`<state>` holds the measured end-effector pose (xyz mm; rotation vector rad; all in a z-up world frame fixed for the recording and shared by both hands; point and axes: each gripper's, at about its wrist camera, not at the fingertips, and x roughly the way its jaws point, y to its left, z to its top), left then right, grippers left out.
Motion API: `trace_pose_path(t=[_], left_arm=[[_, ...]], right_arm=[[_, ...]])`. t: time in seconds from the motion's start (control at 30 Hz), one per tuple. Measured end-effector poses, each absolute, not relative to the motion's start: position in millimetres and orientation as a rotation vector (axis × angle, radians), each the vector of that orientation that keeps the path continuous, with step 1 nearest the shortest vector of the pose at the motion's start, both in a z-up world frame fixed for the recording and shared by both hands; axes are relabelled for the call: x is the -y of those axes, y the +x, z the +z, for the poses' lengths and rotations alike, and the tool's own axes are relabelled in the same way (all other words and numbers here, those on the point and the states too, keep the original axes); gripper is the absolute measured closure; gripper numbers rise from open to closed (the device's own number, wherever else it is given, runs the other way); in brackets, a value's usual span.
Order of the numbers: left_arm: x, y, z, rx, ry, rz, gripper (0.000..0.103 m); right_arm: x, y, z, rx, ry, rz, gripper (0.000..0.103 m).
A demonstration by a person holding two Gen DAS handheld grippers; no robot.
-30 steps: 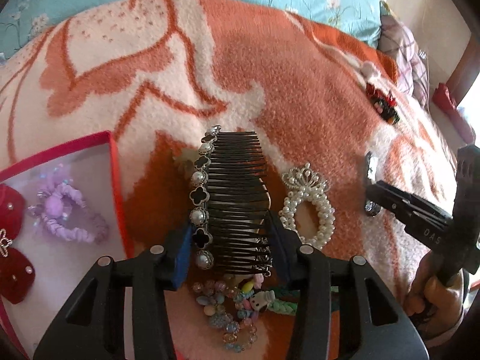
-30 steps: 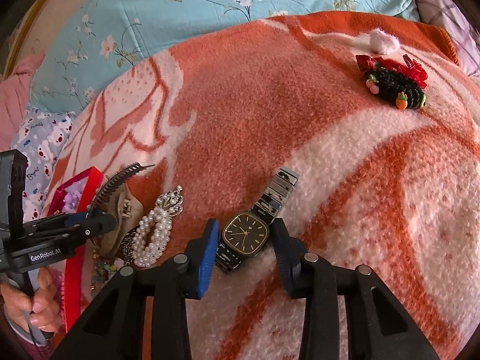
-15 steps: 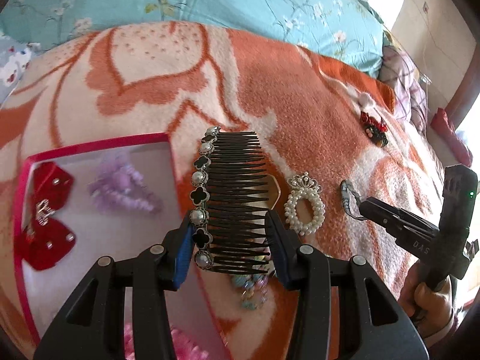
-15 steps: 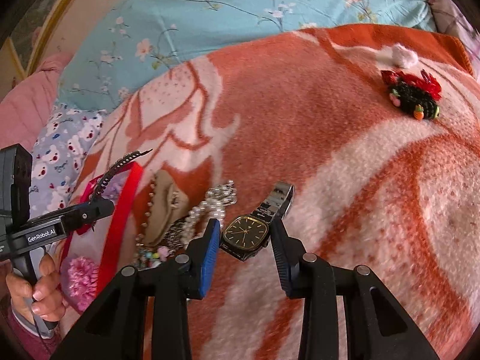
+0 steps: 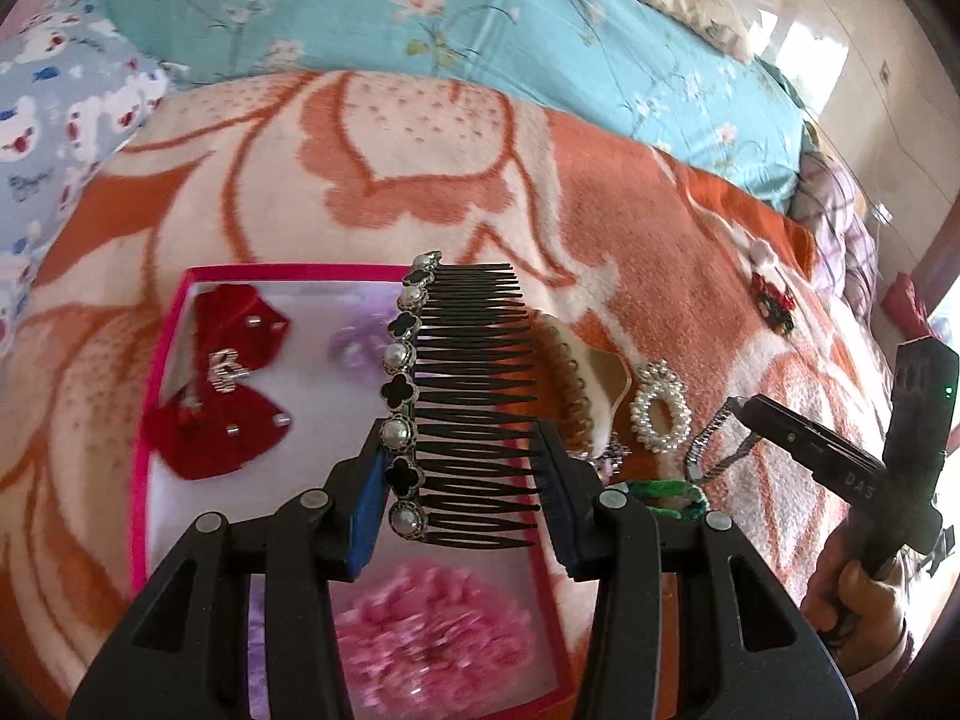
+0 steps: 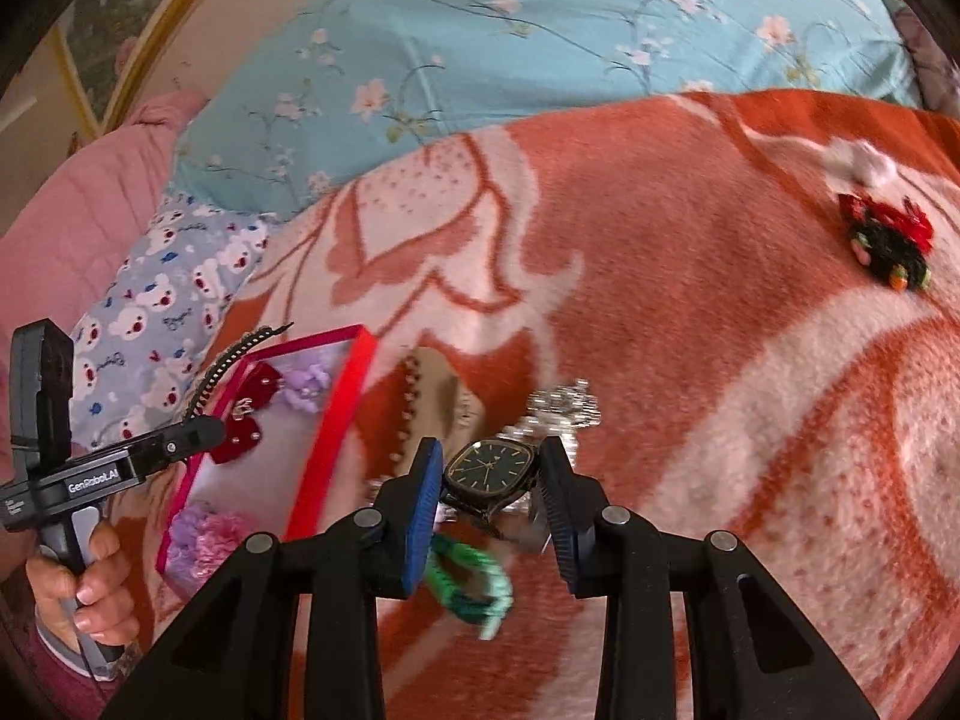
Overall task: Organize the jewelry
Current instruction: 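Place the comb clip and wristwatch into the box and open both tools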
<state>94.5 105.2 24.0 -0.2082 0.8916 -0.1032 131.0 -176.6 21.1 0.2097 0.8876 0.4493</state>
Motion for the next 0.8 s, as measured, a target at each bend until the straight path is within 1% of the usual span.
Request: trace_pose_path(t=[0.4,0.67,0.8], left_arm=[[-160.6,66.9,20.7,-0.881,-0.233,0.005,0.059],[-190.8,67.4,1.5,-0.920,-0.258,0.059,0.059],[-194.4,69.5,-11.8,-0.945,-0.261,0.055,0.059]], right_arm=[[95.6,120.5,41.0,-0.869,0.174,0.644,0.070],[18.5,112.4,37.8,-0.898,0.124,0.796,0.070],[-4.6,103.6,31.1,-0.912,0.097,0.834,0.070]])
